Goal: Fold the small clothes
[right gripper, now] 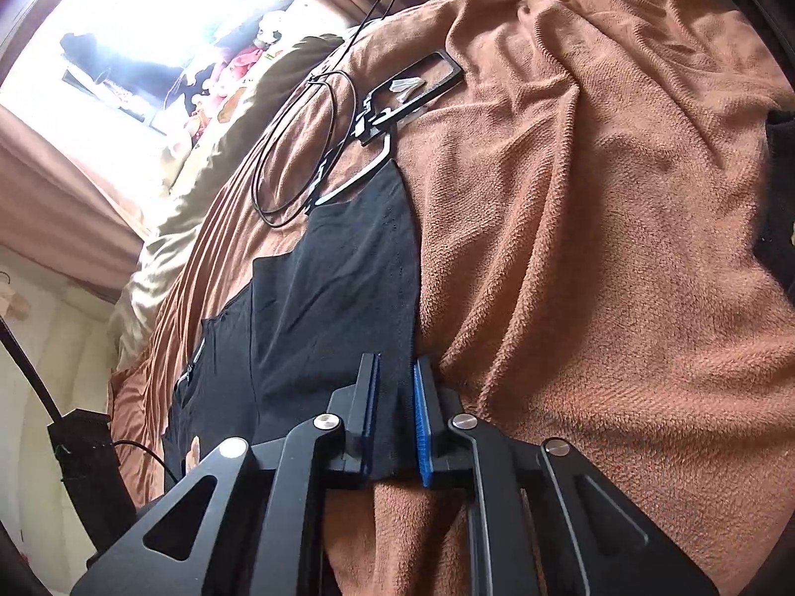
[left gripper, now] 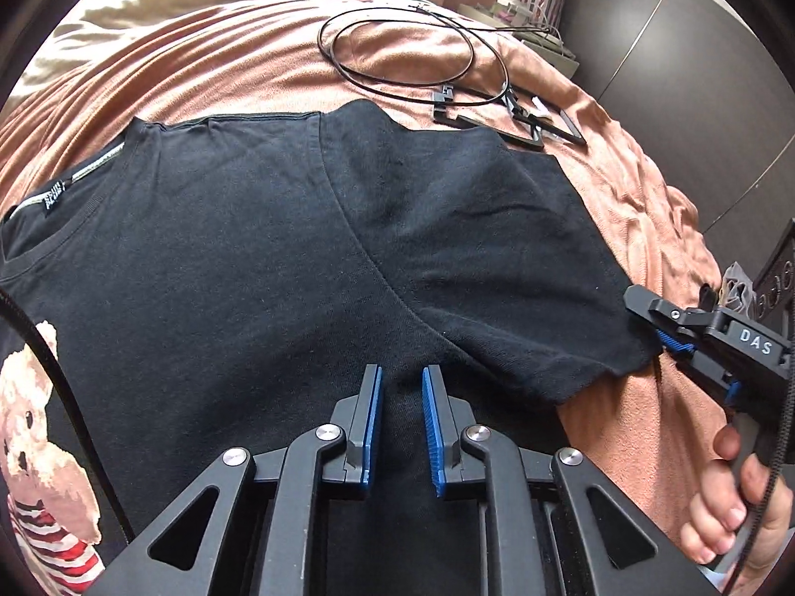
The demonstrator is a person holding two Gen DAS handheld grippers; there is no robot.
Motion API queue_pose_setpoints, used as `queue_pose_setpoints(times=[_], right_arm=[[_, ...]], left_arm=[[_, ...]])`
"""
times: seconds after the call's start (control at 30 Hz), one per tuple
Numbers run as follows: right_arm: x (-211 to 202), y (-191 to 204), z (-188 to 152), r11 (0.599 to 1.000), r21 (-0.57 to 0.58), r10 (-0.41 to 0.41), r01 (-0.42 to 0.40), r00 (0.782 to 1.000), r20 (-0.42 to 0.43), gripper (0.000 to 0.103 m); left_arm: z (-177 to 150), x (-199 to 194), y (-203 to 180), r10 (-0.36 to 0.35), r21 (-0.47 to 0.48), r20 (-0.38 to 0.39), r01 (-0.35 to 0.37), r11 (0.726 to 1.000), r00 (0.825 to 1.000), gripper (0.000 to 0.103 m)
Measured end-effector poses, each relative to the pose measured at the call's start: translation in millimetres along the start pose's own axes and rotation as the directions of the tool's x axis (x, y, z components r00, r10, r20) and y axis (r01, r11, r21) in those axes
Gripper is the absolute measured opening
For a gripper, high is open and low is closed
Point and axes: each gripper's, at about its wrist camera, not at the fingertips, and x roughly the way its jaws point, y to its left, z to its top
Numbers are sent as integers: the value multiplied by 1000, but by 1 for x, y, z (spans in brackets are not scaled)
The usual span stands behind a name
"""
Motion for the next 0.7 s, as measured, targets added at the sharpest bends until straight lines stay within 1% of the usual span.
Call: queue_pose_setpoints(times=[0.03, 0.1, 0.3, 0.57, 0.7], right_arm=[[-1, -1, 0, 1000, 4, 10, -10, 1000, 0, 2], [-5, 1, 0, 1000, 6, 30, -30, 1000, -2, 1], [-20, 15, -5, 995, -28, 96, -96, 995, 4, 0], [-25, 34, -23, 984, -43, 172, -172, 985, -11, 0], [-21, 37, -33, 978, -20, 205, -205, 979, -14, 0]], left_arm=[[0, -1, 0, 1, 1, 3, -1, 1000, 1000, 17], [-1, -1, 0, -1, -1, 0, 1, 1000, 1000, 16], [-3, -8, 2, -23, -15, -8, 23, 1000, 1000, 16], [-4, -38, 9, -26, -34, 18, 27, 999, 999, 16], [-4, -56, 15, -19, -44, 32, 21, 999, 999, 16]])
